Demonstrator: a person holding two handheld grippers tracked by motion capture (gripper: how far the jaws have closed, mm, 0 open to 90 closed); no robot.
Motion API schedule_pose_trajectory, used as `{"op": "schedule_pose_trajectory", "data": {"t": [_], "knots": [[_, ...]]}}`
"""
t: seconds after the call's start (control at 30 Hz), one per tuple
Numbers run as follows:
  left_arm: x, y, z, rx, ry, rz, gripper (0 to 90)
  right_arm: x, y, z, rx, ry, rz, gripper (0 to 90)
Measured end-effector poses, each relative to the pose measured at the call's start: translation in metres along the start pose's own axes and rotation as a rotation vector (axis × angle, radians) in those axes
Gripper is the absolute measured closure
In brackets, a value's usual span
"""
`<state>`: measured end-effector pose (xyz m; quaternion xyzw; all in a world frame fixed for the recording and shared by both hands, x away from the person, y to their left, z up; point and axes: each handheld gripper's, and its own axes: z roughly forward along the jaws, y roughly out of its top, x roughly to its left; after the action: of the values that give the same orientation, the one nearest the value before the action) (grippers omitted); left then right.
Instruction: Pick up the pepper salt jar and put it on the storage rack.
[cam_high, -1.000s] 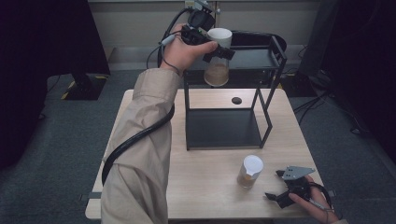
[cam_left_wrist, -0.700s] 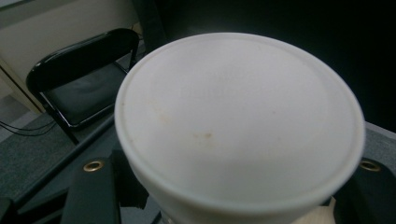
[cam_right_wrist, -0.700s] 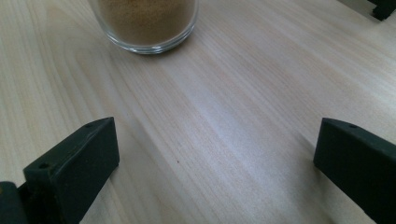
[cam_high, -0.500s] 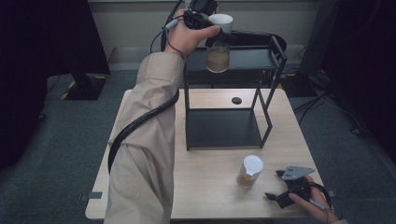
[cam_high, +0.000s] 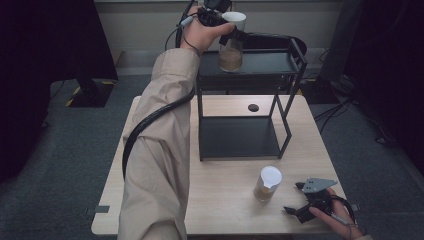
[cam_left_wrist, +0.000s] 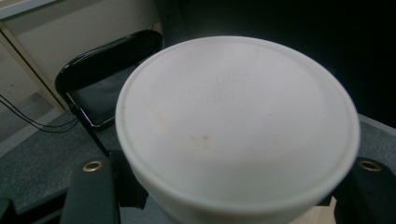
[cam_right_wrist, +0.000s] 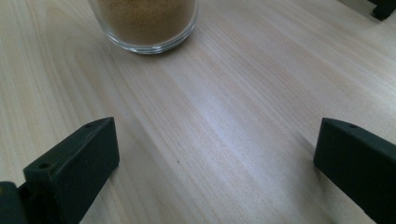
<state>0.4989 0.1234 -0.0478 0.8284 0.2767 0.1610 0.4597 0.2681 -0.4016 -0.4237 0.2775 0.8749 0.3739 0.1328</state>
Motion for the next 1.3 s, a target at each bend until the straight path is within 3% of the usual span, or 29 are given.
{"op": "schedule_pose_trajectory", "data": {"t": [0.7,0.93,1.3], "knots": [[0.007,-0.014,0.005,-0.025,0.049,-0.039,33.6,0.000,0.000,0.000,0.000,0.000,0.000,0.0],[0.004,-0.015,0.005,-0.023,0.054,-0.011,33.4,0.000,0.000,0.000,0.000,0.000,0.000,0.0],[0.002,-0.020,0.003,-0.022,0.054,-0.006,32.9,0.000,0.000,0.000,0.000,0.000,-0.001,0.0]]}}
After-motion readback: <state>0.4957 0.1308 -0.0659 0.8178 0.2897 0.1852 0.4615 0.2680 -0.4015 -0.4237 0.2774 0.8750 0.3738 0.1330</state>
